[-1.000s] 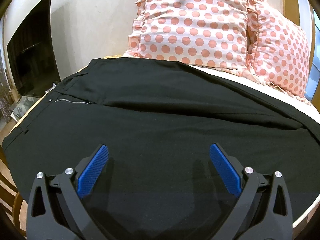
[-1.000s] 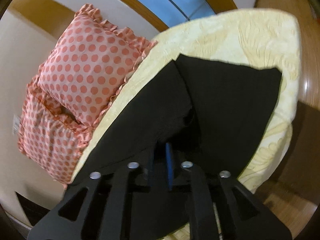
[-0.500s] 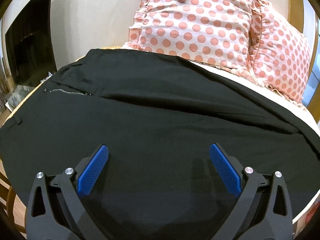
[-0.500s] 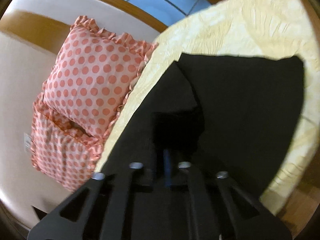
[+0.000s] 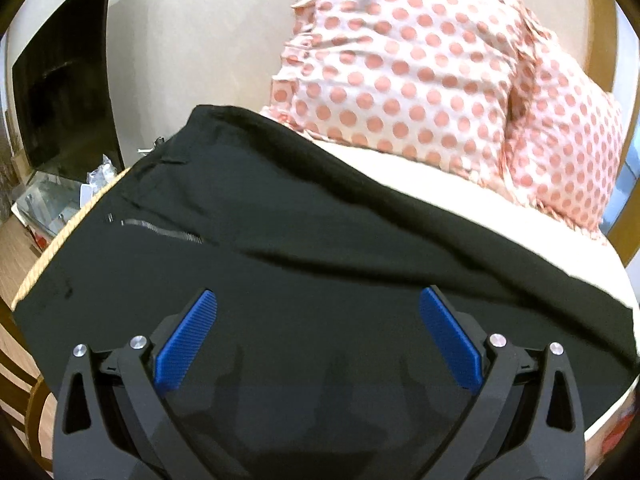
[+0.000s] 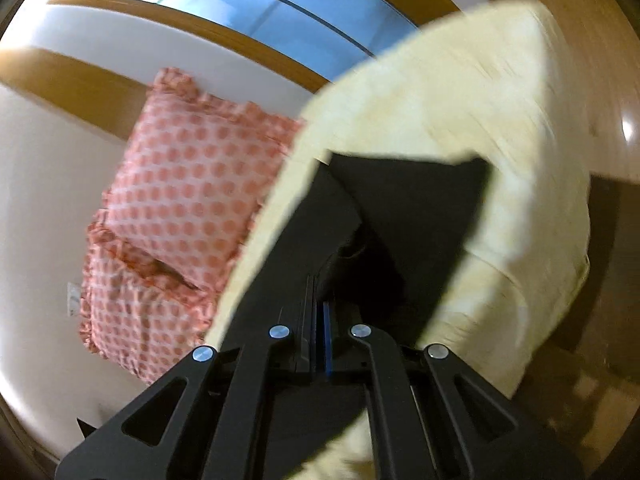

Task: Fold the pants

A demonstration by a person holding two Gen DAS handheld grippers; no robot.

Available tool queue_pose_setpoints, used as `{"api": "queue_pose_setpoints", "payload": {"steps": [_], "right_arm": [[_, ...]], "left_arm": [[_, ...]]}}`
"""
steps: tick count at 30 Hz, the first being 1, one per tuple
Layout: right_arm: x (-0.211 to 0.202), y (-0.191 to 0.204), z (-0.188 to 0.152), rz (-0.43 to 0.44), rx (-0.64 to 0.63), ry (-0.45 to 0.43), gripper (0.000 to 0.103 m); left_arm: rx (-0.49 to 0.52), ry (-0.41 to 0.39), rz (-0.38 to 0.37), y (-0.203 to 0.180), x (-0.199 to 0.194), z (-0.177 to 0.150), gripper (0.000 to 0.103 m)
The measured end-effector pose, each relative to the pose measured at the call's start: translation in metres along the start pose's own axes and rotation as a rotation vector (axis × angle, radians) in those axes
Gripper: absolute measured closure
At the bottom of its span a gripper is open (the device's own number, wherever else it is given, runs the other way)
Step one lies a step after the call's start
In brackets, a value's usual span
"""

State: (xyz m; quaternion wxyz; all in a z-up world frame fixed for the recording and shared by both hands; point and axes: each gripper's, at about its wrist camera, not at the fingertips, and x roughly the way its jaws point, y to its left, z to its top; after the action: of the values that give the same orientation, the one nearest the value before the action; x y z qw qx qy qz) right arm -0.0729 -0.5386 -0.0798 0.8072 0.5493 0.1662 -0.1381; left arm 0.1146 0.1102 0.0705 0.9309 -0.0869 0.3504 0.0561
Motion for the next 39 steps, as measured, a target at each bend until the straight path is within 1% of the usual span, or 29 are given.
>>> {"api": "queue_pose_setpoints", "payload": {"steps": [2, 4, 5, 6, 7, 9, 12, 13, 14, 15, 16, 17, 18, 19, 22, 23, 24, 25, 26, 27, 28, 31, 32, 33, 34, 35, 37, 39], "right_arm": [[0.002, -0.001, -0.001, -0.009, -0.007, 0.001, 0.101], [0.003, 0.0, 0.0, -0.01, -0.021, -0.002, 0.101], [0.002, -0.001, 0.0, -0.006, -0.021, 0.0, 0.101], [0.002, -0.002, 0.001, -0.002, -0.02, 0.001, 0.101], [0.002, -0.002, 0.001, -0.001, -0.022, 0.003, 0.101], [0.001, -0.003, 0.001, -0.004, -0.029, 0.007, 0.101], [0.002, -0.003, 0.002, 0.0, -0.019, 0.017, 0.101], [0.002, -0.003, 0.003, 0.001, -0.017, 0.019, 0.101], [0.001, -0.003, 0.003, 0.001, -0.019, 0.02, 0.101], [0.001, -0.003, 0.003, -0.002, -0.022, 0.019, 0.101], [0.002, -0.002, 0.003, -0.006, -0.029, 0.02, 0.101], [0.002, -0.001, 0.004, -0.011, -0.037, 0.02, 0.101], [0.002, 0.001, 0.004, -0.017, -0.05, 0.02, 0.101], [0.002, 0.001, 0.004, -0.021, -0.058, 0.019, 0.101], [0.003, 0.004, 0.006, -0.026, -0.069, 0.019, 0.101], [0.003, 0.004, 0.006, -0.027, -0.072, 0.019, 0.101], [0.004, 0.005, 0.007, -0.029, -0.077, 0.019, 0.101], [0.005, 0.006, 0.007, -0.032, -0.082, 0.02, 0.101], [0.006, 0.007, 0.007, -0.033, -0.086, 0.021, 0.101], [0.007, 0.007, 0.008, -0.032, -0.088, 0.02, 0.101], [0.007, 0.008, 0.01, -0.031, -0.09, 0.019, 0.101], [0.006, 0.014, 0.017, -0.032, -0.108, 0.003, 0.101], [0.005, 0.015, 0.018, -0.031, -0.11, -0.003, 0.101], [0.003, 0.017, 0.021, -0.028, -0.116, -0.015, 0.101], [0.001, 0.019, 0.024, -0.025, -0.119, -0.026, 0.101], [-0.002, 0.02, 0.026, -0.024, -0.121, -0.036, 0.101], [-0.009, 0.02, 0.03, -0.029, -0.125, -0.063, 0.101], [-0.013, 0.018, 0.033, -0.036, -0.116, -0.079, 0.101]], "left_arm": [[-0.045, 0.026, -0.055, 0.008, 0.006, 0.019, 0.002], [-0.112, 0.051, -0.141, 0.016, 0.015, 0.037, 0.002], [-0.15, 0.067, -0.157, 0.02, 0.02, 0.046, 0.002], [-0.188, 0.091, -0.156, 0.023, 0.029, 0.059, 0.002], [-0.204, 0.102, -0.146, 0.023, 0.039, 0.072, 0.002], [-0.202, 0.105, -0.107, 0.022, 0.056, 0.093, 0.002], [-0.19, 0.13, -0.033, 0.022, 0.093, 0.124, 0.003], [-0.192, 0.148, -0.012, 0.023, 0.109, 0.134, 0.005], [-0.196, 0.174, 0.002, 0.024, 0.125, 0.143, 0.009], [-0.203, 0.194, 0.009, 0.026, 0.134, 0.147, 0.011], [-0.217, 0.231, 0.019, 0.029, 0.151, 0.154, 0.012], [-0.229, 0.257, 0.028, 0.031, 0.164, 0.158, 0.019], [-0.24, 0.287, 0.043, 0.033, 0.179, 0.161, 0.023], [-0.249, 0.316, 0.062, 0.036, 0.192, 0.163, 0.025], [-0.295, 0.356, 0.091, 0.048, 0.217, 0.164, 0.041], [-0.322, 0.364, 0.083, 0.053, 0.221, 0.161, 0.05], [-0.356, 0.373, 0.047, 0.059, 0.225, 0.157, 0.067], [-0.387, 0.374, 0.009, 0.065, 0.226, 0.153, 0.077], [-0.414, 0.37, -0.015, 0.071, 0.223, 0.149, 0.085], [-0.415, 0.365, -0.012, 0.074, 0.219, 0.147, 0.088], [-0.405, 0.352, -0.012, 0.076, 0.211, 0.145, 0.089], [-0.347, 0.282, -0.013, 0.077, 0.166, 0.138, 0.09], [-0.327, 0.258, -0.015, 0.078, 0.148, 0.134, 0.09], [-0.303, 0.218, -0.021, 0.08, 0.118, 0.125, 0.09], [-0.297, 0.202, -0.025, 0.08, 0.103, 0.122, 0.09], [-0.296, 0.172, -0.035, 0.083, 0.079, 0.114, 0.09], [-0.315, 0.11, -0.056, 0.092, 0.028, 0.091, 0.09], [-0.323, 0.056, -0.045, 0.097, -0.015, 0.059, 0.09]]}}
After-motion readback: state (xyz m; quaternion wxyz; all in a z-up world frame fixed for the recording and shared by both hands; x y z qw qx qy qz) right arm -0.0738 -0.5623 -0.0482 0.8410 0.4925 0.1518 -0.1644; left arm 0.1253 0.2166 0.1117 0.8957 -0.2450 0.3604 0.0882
